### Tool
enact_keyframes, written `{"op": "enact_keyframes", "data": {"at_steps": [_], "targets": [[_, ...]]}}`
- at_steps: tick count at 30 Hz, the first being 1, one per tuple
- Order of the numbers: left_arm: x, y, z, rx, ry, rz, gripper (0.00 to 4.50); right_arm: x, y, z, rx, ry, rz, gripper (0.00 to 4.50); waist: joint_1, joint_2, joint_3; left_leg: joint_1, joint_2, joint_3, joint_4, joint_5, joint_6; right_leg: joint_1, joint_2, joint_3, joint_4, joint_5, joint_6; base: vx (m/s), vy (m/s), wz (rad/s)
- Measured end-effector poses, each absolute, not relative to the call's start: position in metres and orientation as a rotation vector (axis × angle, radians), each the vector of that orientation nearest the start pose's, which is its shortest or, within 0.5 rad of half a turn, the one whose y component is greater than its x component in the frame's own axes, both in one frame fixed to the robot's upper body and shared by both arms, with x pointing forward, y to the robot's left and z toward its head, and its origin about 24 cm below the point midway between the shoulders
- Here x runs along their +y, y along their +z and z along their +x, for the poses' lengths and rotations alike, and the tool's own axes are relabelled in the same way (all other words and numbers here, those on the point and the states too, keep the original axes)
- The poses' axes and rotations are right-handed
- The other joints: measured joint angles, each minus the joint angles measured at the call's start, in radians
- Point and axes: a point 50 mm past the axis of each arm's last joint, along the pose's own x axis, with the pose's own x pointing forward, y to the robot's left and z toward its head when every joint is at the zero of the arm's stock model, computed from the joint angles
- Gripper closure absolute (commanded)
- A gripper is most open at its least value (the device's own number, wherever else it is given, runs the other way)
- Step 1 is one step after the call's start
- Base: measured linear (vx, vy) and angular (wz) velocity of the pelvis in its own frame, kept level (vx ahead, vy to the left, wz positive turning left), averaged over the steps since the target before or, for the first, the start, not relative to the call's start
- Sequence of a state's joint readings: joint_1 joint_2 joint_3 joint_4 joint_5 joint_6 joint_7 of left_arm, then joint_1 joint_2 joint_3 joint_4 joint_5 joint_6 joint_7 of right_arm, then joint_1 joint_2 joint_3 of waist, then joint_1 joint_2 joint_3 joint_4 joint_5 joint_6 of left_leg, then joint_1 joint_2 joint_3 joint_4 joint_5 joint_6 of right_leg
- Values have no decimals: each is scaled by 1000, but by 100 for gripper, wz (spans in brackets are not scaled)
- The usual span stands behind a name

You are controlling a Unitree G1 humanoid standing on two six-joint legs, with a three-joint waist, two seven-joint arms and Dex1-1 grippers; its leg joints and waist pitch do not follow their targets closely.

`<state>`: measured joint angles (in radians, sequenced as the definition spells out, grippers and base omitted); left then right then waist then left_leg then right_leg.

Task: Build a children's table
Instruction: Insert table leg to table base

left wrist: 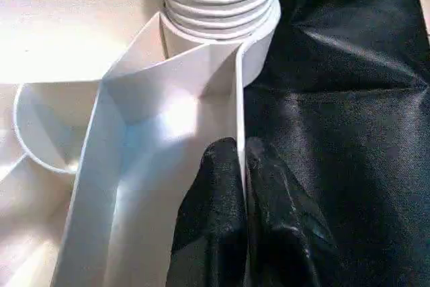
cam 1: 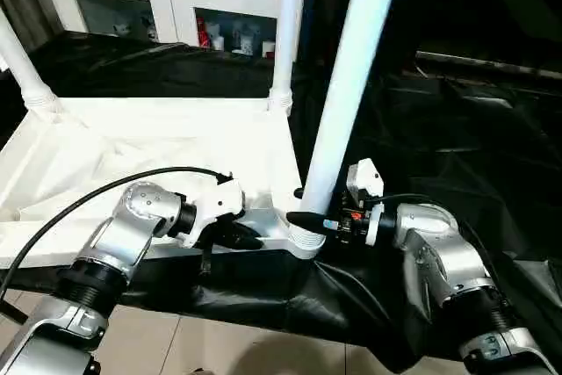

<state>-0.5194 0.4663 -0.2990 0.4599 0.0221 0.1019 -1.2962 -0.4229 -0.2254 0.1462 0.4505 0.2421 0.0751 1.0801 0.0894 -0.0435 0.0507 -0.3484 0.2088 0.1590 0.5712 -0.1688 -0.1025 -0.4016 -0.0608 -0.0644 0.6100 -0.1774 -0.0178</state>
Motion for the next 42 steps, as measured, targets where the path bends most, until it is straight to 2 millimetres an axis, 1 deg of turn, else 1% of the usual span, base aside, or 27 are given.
{"op": "enact_keyframes", "data": {"at_steps": [4, 6, 8, 11, 14, 17, 19, 22, 24, 25, 26, 27, 28, 29, 30, 31, 32, 33, 34, 35, 36, 37, 38, 39, 40, 41, 42], "targets": [[145, 53, 312, 466, -1299, 481, 450, -110, 47, 311, 152, 1048, 38, 259, -2, -1, -1, 4, 0, -2, 0, 0, 0, 0, 0, 0, -1, 0, 0, 0, 0, 0], [138, 50, 321, 480, -1205, 432, 450, -106, 42, 321, 160, 897, 55, 259, -5, -1, 0, 9, -1, -3, 1, 0, 0, 2, 0, -1, -1, 0, 0, 0, 0, 0], [132, 48, 326, 492, -1140, 412, 450, -103, 41, 328, 162, 795, 37, 259, -8, 0, 0, 9, -1, -6, 1, 0, 0, 3, -1, -5, -9, 0, 1, 0, 0, 0], [123, 48, 334, 515, -1031, 377, 450, -95, 40, 339, 160, 627, 31, 259, -22, 3, 1, 8, -1, -14, -1, 0, 0, 5, -1, -15, -25, 0, 1, 0, 0, 0], [111, 47, 342, 541, -938, 338, 450, -88, 40, 349, 169, 478, 29, 259, -31, 6, 3, 7, -1, -16, -3, 0, 0, 10, -14, -39, -39, 0, 1, 0, 0, 0], [97, 48, 347, 573, -852, 290, 450, -81, 41, 358, 182, 321, 56, 259, -40, 13, 8, 10, 3, -19, -3, -2, 3, 21, -24, -65, -61, 0, 1, 0, 0, 0], [96, 48, 348, 578, -826, 279, 450, -78, 42, 360, 181, 290, 66, 259, -48, 18, 11, 10, 6, -20, -4, -3, 5, 29, -30, -82, -71, 0, 1, 0, 0, 0], [95, 48, 349, 588, -809, 275, 450, -76, 42, 361, 185, 273, 76, 259, -53, 17, 13, 18, 5, -15, -6, -3, 5, 30, -33, -80, -65, 0, 1, 0, 0, 0], [97, 49, 349, 587, -804, 280, 450, -74, 43, 362, 186, 281, 74, 259, -53, 19, 15, 22, 1, -17, -7, -4, 6, 29, -37, -98, -73, 0, 1, 0, 0, 0], [98, 49, 350, 586, -802, 283, 450, -73, 44, 363, 184, 284, 75, 259, -54, 22, 16, 20, 3, -22, -7, -4, 6, 37, -39, -111, -78, 0, 1, 0, 0, 0], [98, 50, 350, 583, -802, 283, 450, -73, 45, 363, 180, 285, 74, 259, -53, 27, 17, 17, 14, -30, -9, -5, 6, 41, -38, -119, -84, -1, 1, 0, 0, 0], [98, 50, 350, 582, -801, 284, 450, -72, 45, 364, 179, 285, 73, 259, -52, 28, 19, 13, 15, -29, -11, -5, 6, 41, -34, -111, -76, -1, 1, 0, 0, 0], [98, 50, 350, 582, -801, 285, 450, -72, 45, 364, 182, 286, 73, 259, -51, 25, 20, 17, 14, -23, -10, -5, 6, 37, -34, -98, -60, -6, 0, 0, 0, 0], [98, 50, 350, 584, -801, 286, 450, -72, 44, 364, 187, 288, 74, 259, -52, 11, 22, 32, 11, -9, -10, -5, 5, 28, -33, -79, -43, -5, -1, 0, 0, 0], [99, 50, 350, 585, -800, 289, 450, -71, 44, 364, 190, 295, 72, 259, -50, 8, 23, 36, 6, -6, -9, -14, -1, 23, -35, -80, -42, -5, -1, 56, -61, 16], [101, 51, 351, 581, -797, 293, 450, -70, 46, 366, 190, 305, 69, 259, -47, 7, 23, 34, 2, -7, 1, -28, 2, 22, -40, -94, -49, -5, -1, 0, 0, 0], [103, 52, 351, 576, -799, 296, 450, -69, 47, 367, 189, 315, 64, 259, -38, 13, 22, 29, 2, -18, -3, -40, 6, 30, -50, -123, -61, -5, 0, 0, 0, 0], [103, 52, 351, 574, -801, 295, 450, -69, 48, 367, 189, 320, 61, 259, -37, 25, 21, 16, 13, -34, -2, -40, 6, 38, -50, -146, -73, -6, 1, 93, 46, -32], [103, 52, 351, 573, -801, 295, 450, -69, 48, 367, 188, 323, 60, 259, -36, 28, 20, 14, 19, -40, -2, -40, 5, 39, -48, -148, -73, -10, 4, 85, 7, -13], [103, 52, 351, 573, -802, 298, 450, -69, 48, 368, 192, 333, 57, 259, -36, 23, 22, 18, 18, -32, 0, -38, 3, 33, -47, -128, -47, -12, 5, 85, 7, -13], [103, 52, 351, 576, -804, 307, 450, -69, 47, 367, 196, 339, 57, 259, -38, 14, 22, 25, 13, -22, 3, -38, 2, 29, -46, -105, -33, -7, -3, 0, 0, 0], [103, 51, 351, 579, -806, 311, 450, -69, 47, 367, 198, 343, 56, 259, -36, 6, 23, 37, 5, -13, 6, -41, -3, 21, -47, -97, -29, -4, -5, 58, -33, 22], [103, 52, 351, 577, -813, 313, 450, -71, 47, 368, 200, 349, 50, 259, -33, 6, 22, 40, -1, -8, 2, -46, -1, 19, -50, -98, -32, -4, -5, 58, -33, 22], [104, 53, 351, 572, -815, 316, 450, -71, 49, 369, 197, 361, 44, 259, -30, 9, 20, 28, -1, -15, 0, -46, -1, 22, -52, -106, -36, -4, -5, 97, 6, -12], [105, 55, 351, 567, -817, 319, 450, -70, 51, 370, 195, 377, 35, 259, -29, 10, 19, 20, 0, -23, 0, -45, -1, 19, -51, -113, -40, -4, -5, 89, 22, -23], [105, 55, 351, 565, -819, 319, 450, -71, 52, 370, 193, 391, 27, 259, -29, 9, 18, 16, 3, -28, 0, -44, -4, 19, -48, -114, -46, -4, -5, 89, 22, -23], [105, 56, 351, 565, -824, 320, 450, -71, 52, 371, 195, 409, 14, 259, -29, 8, 17, 16, 3, -27, -1, -42, -6, 18, -48, -112, -46, -4, -5, 0, 0, 0]]}}
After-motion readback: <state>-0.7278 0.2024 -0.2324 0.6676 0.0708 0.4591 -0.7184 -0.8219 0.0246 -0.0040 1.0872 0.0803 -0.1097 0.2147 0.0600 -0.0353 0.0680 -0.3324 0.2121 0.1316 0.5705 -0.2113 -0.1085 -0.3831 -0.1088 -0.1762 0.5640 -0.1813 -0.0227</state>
